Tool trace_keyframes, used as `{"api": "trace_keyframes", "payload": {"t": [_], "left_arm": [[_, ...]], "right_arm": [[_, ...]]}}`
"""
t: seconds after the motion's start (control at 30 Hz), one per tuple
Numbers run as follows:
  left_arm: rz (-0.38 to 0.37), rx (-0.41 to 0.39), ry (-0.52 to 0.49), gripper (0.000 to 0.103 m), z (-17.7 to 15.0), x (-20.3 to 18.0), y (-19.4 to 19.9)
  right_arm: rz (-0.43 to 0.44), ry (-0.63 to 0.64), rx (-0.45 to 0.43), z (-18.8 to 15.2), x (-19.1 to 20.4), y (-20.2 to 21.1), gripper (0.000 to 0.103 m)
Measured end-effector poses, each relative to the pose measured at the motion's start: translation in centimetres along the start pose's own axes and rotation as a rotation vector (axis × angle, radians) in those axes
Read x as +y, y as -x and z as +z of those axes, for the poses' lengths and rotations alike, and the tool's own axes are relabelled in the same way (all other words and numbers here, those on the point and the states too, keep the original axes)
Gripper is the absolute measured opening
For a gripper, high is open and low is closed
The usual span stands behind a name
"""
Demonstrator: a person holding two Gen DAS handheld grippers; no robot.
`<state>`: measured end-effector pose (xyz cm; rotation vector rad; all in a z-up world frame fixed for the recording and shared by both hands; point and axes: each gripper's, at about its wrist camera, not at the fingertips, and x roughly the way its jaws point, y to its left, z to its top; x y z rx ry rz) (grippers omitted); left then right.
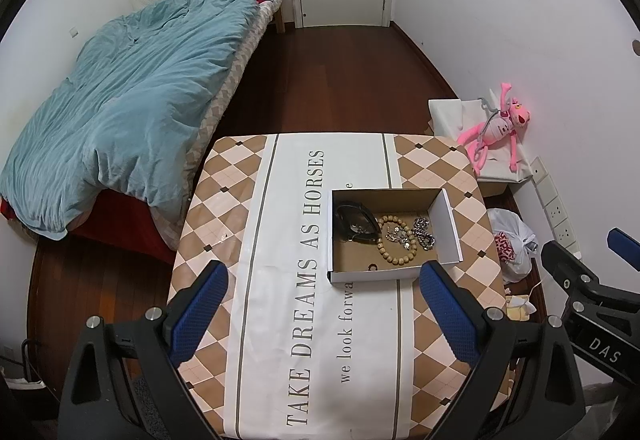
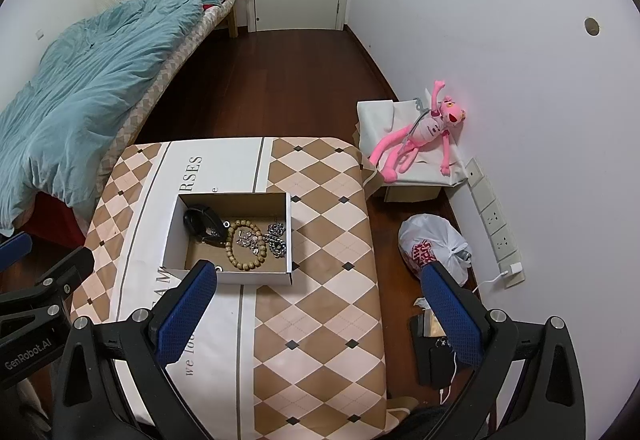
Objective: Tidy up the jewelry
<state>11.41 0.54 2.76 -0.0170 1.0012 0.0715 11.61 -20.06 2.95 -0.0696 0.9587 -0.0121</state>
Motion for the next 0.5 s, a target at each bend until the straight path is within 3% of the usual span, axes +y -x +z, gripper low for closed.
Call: {"api": "trace_keyframes", "payload": {"t": [0.5], "left_arm": [[0.009, -0.013, 0.013, 0.098, -0.37, 0.35, 0.38]], "right_arm": [[0.002, -0.001, 0.002, 0.0, 0.07, 0.08, 0.103]]}}
